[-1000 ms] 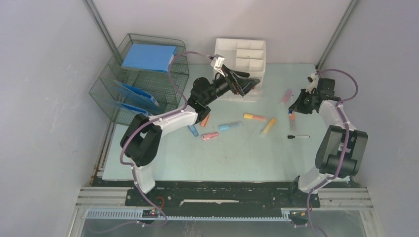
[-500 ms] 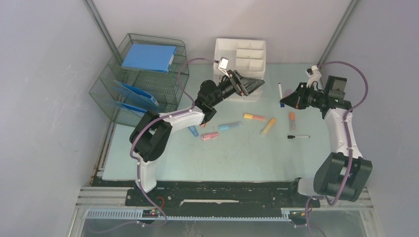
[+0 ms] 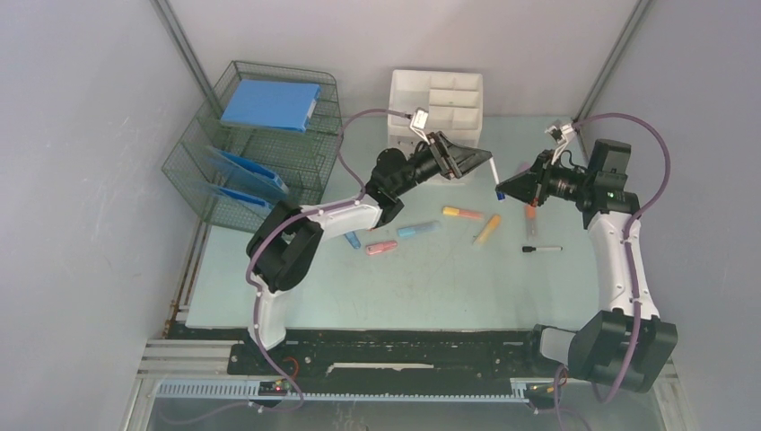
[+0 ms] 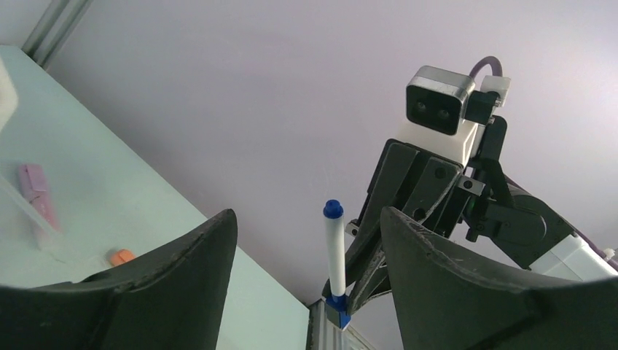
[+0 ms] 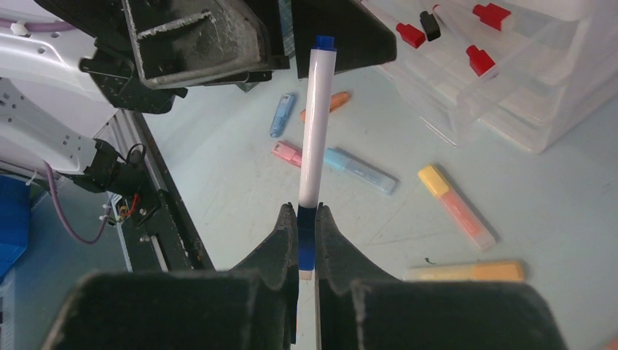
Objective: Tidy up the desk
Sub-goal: Place the stationery in the drawer.
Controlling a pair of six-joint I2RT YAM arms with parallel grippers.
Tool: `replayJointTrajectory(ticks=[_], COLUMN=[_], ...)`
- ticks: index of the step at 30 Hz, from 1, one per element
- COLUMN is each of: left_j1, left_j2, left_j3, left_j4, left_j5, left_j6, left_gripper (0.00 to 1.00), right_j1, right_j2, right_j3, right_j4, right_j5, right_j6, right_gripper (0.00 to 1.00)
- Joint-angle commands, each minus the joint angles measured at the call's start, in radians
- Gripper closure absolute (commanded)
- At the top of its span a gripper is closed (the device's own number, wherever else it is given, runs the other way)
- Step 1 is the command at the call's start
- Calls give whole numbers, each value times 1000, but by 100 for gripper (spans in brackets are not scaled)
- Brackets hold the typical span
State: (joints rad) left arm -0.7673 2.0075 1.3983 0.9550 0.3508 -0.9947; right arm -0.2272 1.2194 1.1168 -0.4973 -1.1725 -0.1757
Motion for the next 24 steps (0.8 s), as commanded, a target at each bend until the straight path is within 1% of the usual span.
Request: replayJointTrajectory(ticks=[1,4,6,7,9,13,14,16,17,18,21,22,24], left_j1=[-23,-36,-44,-48,-54,-58,-57,-58,-58,-58,-55,-53,-42], left_j2=[7,15,23,28,34,34,32,24,19,15,4,2,-4], left_j3=[55,67,83,90,100,109,107,101,97,92,80,79,74], left_j4=[1,-17,-27,-31,-38,-47,-48,-50,-51,-51,-54,-55,-58], left_j5=[23,28,41,45,53,66,66,63,59,55,43,41,35], left_j6=[11,22,24,25,27,38,43,59,67,76,107,117,140], left_gripper=[23,28,34,39,52,90,98,100,100,100,100,100,100], right_j1=[15,24,25,26,26,27,28,28,28,29,29,29,29], right_j2=[0,2,3,3,5,9,9,11,11,10,-1,-7,-22], right_j3=[-2,-2,-2,-2,-3,-3,-3,-3,-2,-3,-2,-3,-1], right_j4=[24,22,22,22,22,21,22,21,19,15,-2,-14,-24], right_j5=[-42,-41,-40,-37,-30,-21,-18,-15,-13,-12,-8,-9,-2], right_j6=[-19,-23,-23,-24,-26,-25,-25,-26,-28,-30,-59,-76,-98], right_gripper=[100,100,100,100,100,100,100,99,93,85,56,48,37])
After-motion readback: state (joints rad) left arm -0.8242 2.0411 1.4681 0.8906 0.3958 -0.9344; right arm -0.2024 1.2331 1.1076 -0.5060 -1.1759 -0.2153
